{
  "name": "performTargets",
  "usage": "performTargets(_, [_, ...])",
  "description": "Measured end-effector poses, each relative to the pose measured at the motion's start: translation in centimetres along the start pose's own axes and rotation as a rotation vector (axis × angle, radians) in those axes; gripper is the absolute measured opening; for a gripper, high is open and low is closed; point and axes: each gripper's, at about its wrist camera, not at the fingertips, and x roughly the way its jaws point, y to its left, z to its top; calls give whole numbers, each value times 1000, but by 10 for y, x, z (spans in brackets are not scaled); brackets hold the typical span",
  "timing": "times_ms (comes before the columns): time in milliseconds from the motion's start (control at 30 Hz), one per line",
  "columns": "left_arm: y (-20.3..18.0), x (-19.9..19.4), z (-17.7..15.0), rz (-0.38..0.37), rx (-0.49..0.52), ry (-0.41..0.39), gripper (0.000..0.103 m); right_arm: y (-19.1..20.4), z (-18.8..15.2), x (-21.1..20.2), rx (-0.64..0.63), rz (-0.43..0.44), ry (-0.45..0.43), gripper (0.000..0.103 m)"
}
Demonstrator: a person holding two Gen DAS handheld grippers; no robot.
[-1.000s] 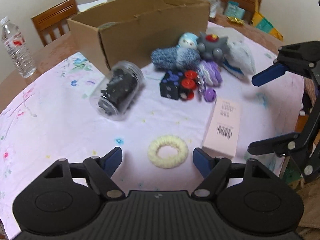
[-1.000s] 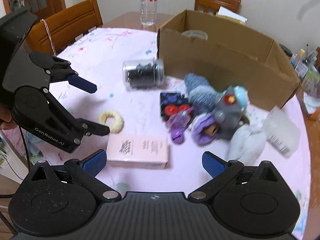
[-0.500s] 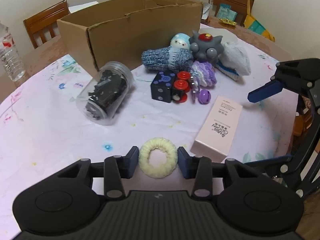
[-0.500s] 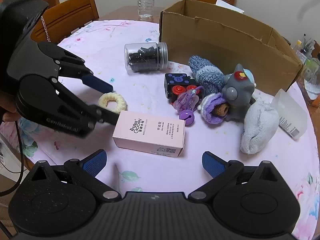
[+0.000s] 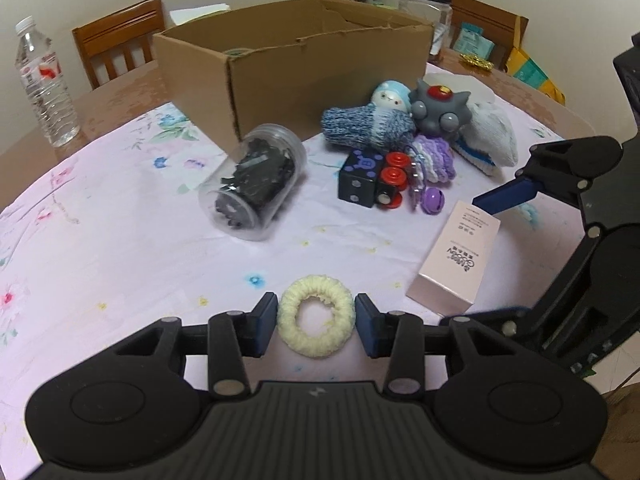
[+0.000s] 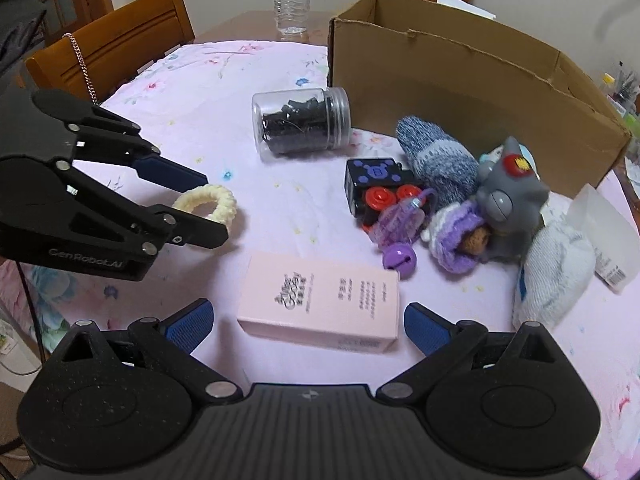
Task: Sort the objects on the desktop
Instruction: 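Grasp the cream scrunchie with the left gripper and the pink box with the right, then carry the scrunchie and pink box over the cardboard box to drop them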
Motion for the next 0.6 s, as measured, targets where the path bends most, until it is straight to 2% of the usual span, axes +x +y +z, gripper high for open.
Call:
performTargets(100, [4, -2, -2, 3, -12, -2, 41, 1, 4, 2, 0, -12, 4, 95])
performTargets(167, [5, -3, -3, 5, -18, -4, 41, 2, 5, 3, -9, -20, 12, 87])
performTargets(600, [-2, -16, 7, -11, 0, -15, 41, -1, 9, -12, -47, -22, -1, 85])
